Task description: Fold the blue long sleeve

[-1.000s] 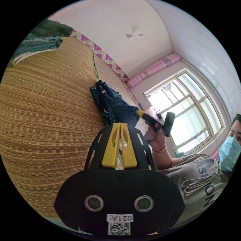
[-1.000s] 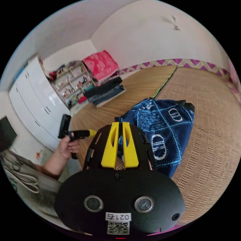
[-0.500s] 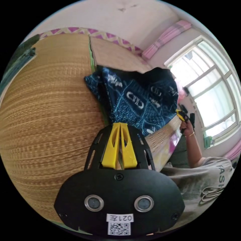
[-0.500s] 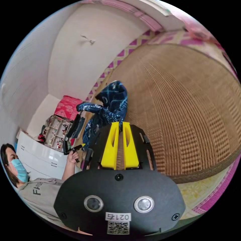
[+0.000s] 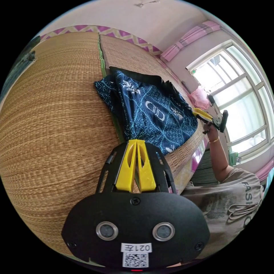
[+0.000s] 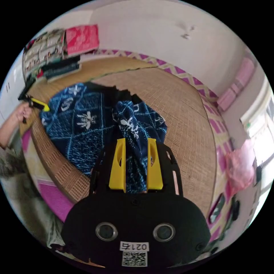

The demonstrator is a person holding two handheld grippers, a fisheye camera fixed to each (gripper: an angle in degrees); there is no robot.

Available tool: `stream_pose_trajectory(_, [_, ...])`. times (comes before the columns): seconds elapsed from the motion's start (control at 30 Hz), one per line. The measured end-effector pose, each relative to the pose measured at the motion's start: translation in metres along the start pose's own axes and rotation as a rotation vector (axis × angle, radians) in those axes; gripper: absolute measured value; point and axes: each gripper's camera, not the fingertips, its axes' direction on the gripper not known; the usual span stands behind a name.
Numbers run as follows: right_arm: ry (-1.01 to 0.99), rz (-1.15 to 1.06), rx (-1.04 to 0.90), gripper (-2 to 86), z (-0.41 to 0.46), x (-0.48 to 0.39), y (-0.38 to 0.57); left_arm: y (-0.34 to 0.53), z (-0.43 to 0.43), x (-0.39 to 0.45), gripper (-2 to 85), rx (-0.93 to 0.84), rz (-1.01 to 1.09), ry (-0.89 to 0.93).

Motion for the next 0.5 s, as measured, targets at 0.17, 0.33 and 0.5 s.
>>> stream_pose_trajectory(0.17, [-0.294, 0.398, 0.063, 0.2, 0.046, 0.107, 0.024, -0.021, 0.004, 0.006, -0.9, -0.044, 0.048, -0.097])
stream_pose_trajectory(0.33, [-0.873, 0.918, 0.154, -0.3, 0.142, 0.187, 0.143, -0.054, 0.014, 0.000, -0.9, -0.089, 0.096, -0.162])
stream_pose_trajectory(0.5, [-0.967, 1.050, 0.354, -0.3, 0.146, 0.201, 0.238, -0.057, 0.012, -0.030, -0.9, -0.095, 0.083, -0.086])
